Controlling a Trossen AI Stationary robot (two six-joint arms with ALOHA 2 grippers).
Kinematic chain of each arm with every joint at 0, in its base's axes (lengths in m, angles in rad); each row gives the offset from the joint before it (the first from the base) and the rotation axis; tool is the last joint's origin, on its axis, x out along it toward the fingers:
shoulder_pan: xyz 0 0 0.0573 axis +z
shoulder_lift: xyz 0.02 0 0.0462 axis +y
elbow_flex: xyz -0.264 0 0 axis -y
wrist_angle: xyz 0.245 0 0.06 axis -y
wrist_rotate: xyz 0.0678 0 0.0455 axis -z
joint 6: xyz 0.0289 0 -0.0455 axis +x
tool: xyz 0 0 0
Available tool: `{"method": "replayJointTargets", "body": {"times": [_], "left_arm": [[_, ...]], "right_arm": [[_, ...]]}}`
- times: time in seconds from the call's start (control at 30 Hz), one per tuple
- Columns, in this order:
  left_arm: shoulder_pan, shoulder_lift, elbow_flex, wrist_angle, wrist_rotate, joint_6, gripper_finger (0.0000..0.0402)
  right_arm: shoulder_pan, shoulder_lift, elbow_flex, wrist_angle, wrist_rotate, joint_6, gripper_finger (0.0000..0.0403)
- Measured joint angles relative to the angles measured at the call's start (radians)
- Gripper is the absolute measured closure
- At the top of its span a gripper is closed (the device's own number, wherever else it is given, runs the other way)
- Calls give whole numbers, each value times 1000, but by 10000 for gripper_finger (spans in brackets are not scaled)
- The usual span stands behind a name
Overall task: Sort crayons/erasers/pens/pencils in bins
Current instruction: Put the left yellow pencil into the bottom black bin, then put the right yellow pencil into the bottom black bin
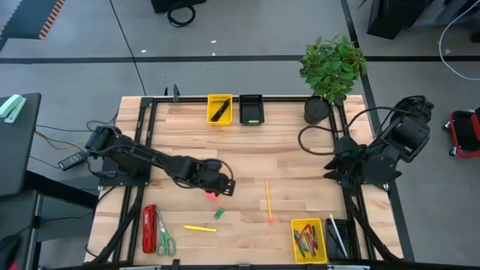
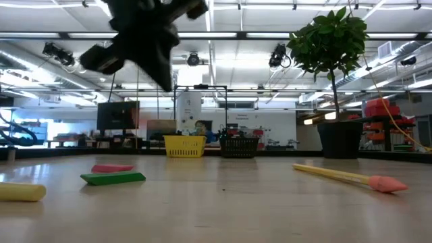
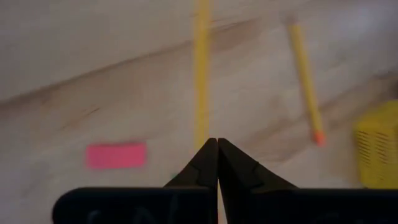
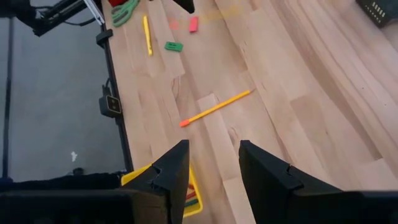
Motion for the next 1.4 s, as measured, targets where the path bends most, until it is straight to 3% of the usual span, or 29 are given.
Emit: {"method": "replayJointTargets", "body": {"times": [0.27,0.43,0.57,0.77,0.97,1.13,1.4], "left_arm": [[83,-2,131,-1,2,190,389],[121,-3,157,-1,2,210,384],[135,-3,157,-1,19,239,388],[134,-19,157,-17,41,339,383],[133,-69,156,-50,56,412,389],[128,-144,156,-80,89,522,388],[97,-235,157,-126,92,672,377]], "right_arm": [[0,-63,0,-57,0,87,257],[0,-72,0,-75,12,151,257],[0,-36,0,-86,72,197,257],[-25,100,0,-85,73,269,257],[-140,268,0,-52,-39,372,257],[-240,358,-1,179,-240,252,257],[-318,513,0,281,-384,285,257]]}}
